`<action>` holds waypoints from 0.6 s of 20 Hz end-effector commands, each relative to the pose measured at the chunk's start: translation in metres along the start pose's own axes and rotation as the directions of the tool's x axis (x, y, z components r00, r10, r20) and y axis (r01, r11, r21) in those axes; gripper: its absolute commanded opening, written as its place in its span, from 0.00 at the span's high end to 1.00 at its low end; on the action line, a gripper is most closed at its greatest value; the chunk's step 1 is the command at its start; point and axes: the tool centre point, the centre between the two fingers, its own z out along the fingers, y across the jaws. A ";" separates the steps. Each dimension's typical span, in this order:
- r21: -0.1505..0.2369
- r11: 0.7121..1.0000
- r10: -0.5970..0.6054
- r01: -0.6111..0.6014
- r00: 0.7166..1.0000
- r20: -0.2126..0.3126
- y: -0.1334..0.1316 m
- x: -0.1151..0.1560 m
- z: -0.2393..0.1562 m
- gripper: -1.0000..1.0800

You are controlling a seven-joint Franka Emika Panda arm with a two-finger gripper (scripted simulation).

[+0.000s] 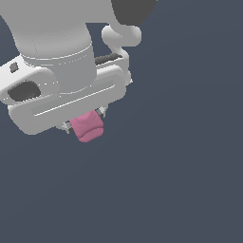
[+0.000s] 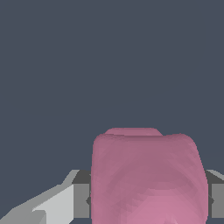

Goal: Pick up the object and move it to a goal position.

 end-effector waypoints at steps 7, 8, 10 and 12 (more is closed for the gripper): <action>0.000 1.000 0.000 0.000 1.000 0.001 0.005 0.003 -0.008 1.00; 0.000 1.000 0.000 0.000 1.000 0.001 0.005 0.003 -0.009 1.00; 0.000 1.000 0.000 0.000 1.000 0.001 0.005 0.003 -0.009 1.00; 0.000 1.000 0.000 0.000 1.000 0.001 0.006 0.003 -0.010 1.00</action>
